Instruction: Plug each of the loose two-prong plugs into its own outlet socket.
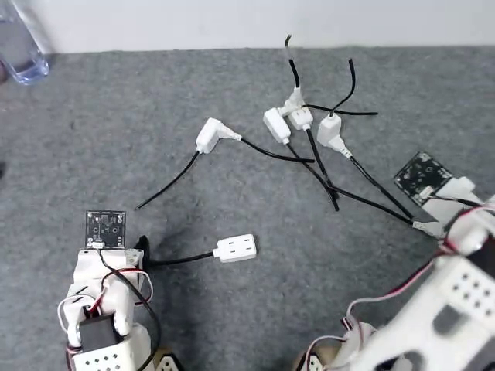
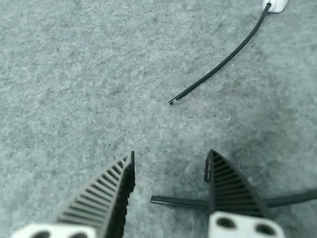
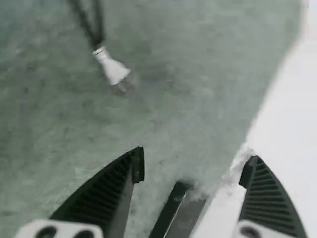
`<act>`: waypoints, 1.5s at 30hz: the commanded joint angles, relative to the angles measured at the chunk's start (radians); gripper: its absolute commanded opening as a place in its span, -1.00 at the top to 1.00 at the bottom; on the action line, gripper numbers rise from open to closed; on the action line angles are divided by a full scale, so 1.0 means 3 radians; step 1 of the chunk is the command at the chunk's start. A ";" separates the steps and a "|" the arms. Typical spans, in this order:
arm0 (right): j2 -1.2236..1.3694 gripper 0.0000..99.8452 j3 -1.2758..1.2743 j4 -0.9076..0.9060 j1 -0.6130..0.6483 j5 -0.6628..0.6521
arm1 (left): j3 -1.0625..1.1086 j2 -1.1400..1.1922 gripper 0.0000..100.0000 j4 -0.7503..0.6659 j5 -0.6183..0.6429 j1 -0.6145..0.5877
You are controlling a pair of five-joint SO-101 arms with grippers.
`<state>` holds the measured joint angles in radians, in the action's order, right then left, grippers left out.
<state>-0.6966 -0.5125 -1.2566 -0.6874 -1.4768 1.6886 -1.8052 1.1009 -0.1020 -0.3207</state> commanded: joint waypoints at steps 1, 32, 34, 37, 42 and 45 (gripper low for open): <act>0.0366 0.40 0.0184 0.0054 0.0125 -0.0189 | -0.0018 -0.0046 0.57 -0.0046 -0.0036 -0.0005; 0.3445 0.41 0.1406 0.0156 0.0453 -0.0338 | -0.0018 -0.0046 0.57 -0.0061 -0.0041 0.0000; 0.3516 0.41 0.1447 0.0166 0.0412 -0.0363 | -0.0018 -0.0046 0.57 -0.0056 -0.0041 0.0000; 0.3685 0.41 0.1621 0.0212 0.0350 -0.0363 | -0.0018 -0.0046 0.57 -0.0056 -0.0041 0.0000; 0.4043 0.41 0.2005 0.0207 0.0146 -0.0363 | -0.0018 -0.0046 0.57 -0.0051 -0.0041 0.0000; 0.4217 0.41 0.2209 0.0176 0.0054 -0.0363 | -0.0018 -0.0046 0.57 -0.0051 -0.0041 0.0000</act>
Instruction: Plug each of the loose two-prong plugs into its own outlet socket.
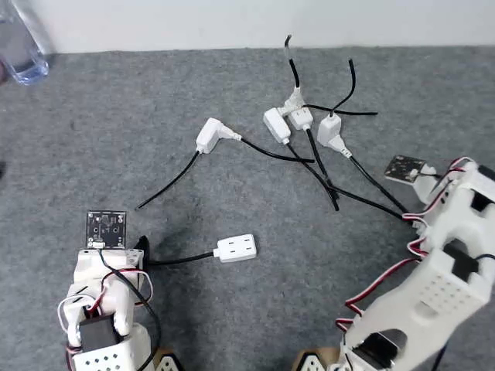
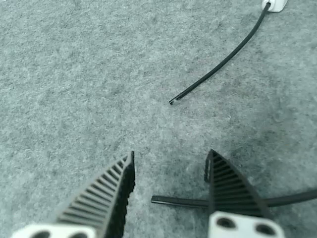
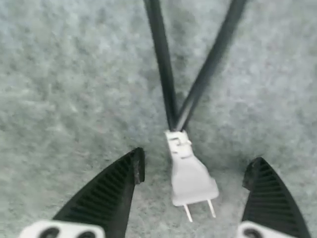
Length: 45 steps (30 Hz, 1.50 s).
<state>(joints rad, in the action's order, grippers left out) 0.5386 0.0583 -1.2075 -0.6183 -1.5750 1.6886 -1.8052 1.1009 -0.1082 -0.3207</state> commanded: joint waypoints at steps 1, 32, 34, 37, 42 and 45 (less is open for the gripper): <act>0.0141 0.41 0.0332 0.0013 -0.0197 -0.0036 | -0.0018 -0.0046 0.57 -0.0051 -0.0020 0.0000; -0.0979 0.98 0.0092 -0.1941 0.0228 0.1928 | -0.0018 -0.0046 0.57 -0.0051 -0.0020 0.0000; -0.1133 0.98 0.0031 -0.1936 0.0304 0.2179 | -0.0018 -0.0046 0.57 -0.0051 -0.0020 0.0000; -0.1307 0.98 0.0000 -0.1931 0.0417 0.2823 | -0.0018 -0.0046 0.57 -0.0051 -0.0020 0.0000; -0.1583 0.98 -0.0015 -0.1926 0.0673 0.3887 | -0.0018 -0.0046 0.57 -0.0046 -0.0020 0.0000; -0.1747 0.98 -0.0020 -0.1931 0.0892 0.4424 | -0.0018 -0.0046 0.57 -0.0046 -0.0020 0.0000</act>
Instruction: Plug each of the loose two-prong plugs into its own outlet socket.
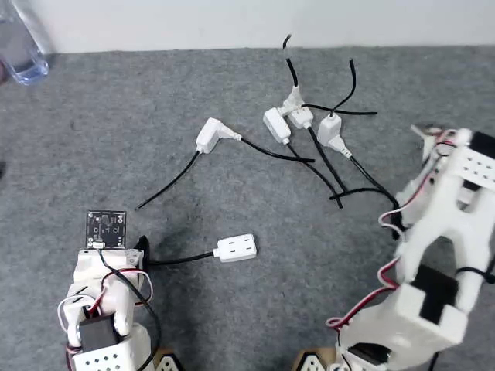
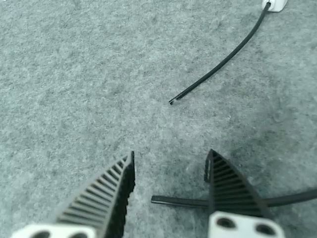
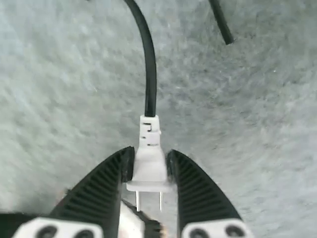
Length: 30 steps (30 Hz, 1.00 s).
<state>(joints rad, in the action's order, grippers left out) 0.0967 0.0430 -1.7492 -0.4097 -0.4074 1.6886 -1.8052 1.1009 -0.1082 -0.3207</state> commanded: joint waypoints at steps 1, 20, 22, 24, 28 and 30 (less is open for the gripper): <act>-0.0325 0.98 0.0036 -0.0115 0.0279 0.0711 | -0.0018 -0.0046 0.57 -0.0046 -0.0020 0.0000; 0.0294 0.98 -0.0660 0.0985 0.1609 0.2741 | -0.0018 -0.0046 0.57 -0.0046 -0.0020 0.0000; 0.0355 0.98 -0.0747 0.1153 0.1583 0.2741 | -0.0018 -0.0046 0.57 -0.0046 -0.0020 0.0000; 0.0391 0.98 -0.0854 0.1327 0.1460 0.3002 | -0.0018 -0.0046 0.57 -0.0046 -0.0020 0.0000; 0.0391 0.98 -0.1074 0.1813 0.1230 0.3360 | -0.0018 -0.0046 0.57 -0.0046 -0.0020 0.0000; 0.0391 0.98 -0.1146 0.1921 0.1169 0.3422 | -0.0018 -0.0046 0.57 -0.0046 -0.0020 0.0000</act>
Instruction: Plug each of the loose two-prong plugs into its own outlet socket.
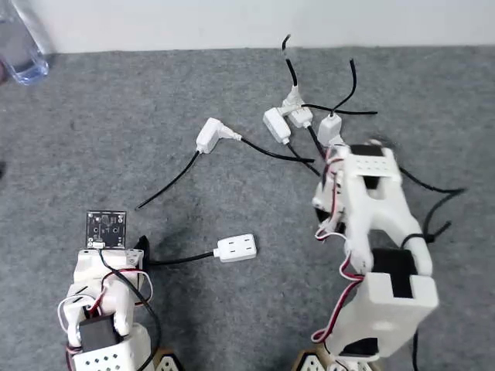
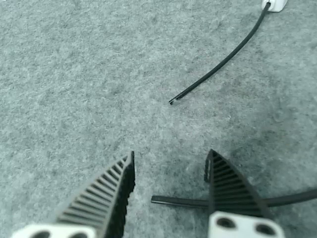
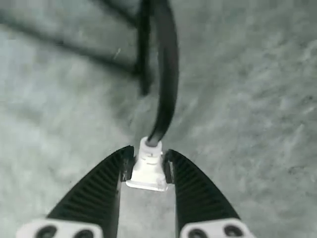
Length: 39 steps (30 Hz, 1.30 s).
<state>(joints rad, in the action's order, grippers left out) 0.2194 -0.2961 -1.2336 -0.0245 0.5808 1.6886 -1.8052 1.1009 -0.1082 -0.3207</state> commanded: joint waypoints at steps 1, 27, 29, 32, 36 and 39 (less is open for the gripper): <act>-0.0023 0.98 -0.0046 0.0228 -0.0125 0.0107 | -0.0018 -0.0046 0.57 -0.0046 -0.0020 0.0000; -0.1266 0.53 0.0015 -0.0355 0.0355 -0.0680 | -0.0018 -0.0046 0.57 -0.0051 -0.0020 0.0000; -0.1501 0.53 0.0015 -0.0355 0.0304 -0.0885 | -0.0018 -0.0046 0.57 -0.0051 -0.0020 0.0000; -0.1767 0.53 0.0005 -0.0355 0.0171 -0.1340 | -0.0018 -0.0046 0.57 -0.0051 -0.0020 0.0000; -0.2079 0.53 0.0031 -0.0355 -0.0238 -0.2005 | -0.0018 -0.0046 0.57 -0.0051 -0.0020 0.0000; -0.2304 0.53 0.0107 -0.0325 -0.0570 -0.2455 | -0.0018 -0.0046 0.57 -0.0051 -0.0020 0.0000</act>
<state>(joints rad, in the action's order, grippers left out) -0.3867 -0.3268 -1.3318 -0.1074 -0.0284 1.6886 -1.8052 1.1009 -0.1082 -0.3207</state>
